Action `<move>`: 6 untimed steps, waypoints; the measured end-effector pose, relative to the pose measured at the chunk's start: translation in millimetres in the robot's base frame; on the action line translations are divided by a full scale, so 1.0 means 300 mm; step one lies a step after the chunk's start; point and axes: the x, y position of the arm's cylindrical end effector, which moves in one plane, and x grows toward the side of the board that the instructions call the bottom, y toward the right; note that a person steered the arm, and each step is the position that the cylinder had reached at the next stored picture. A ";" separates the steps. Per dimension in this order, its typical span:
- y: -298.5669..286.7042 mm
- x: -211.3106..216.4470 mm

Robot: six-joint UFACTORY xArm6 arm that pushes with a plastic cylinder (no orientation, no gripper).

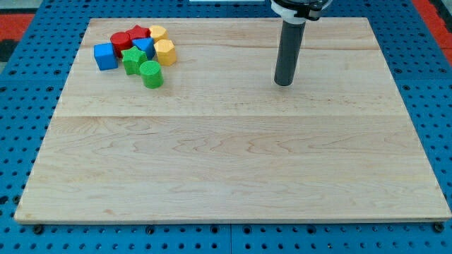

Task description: Move the arm below the green circle

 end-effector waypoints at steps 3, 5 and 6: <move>0.039 0.018; -0.134 0.303; -0.400 0.311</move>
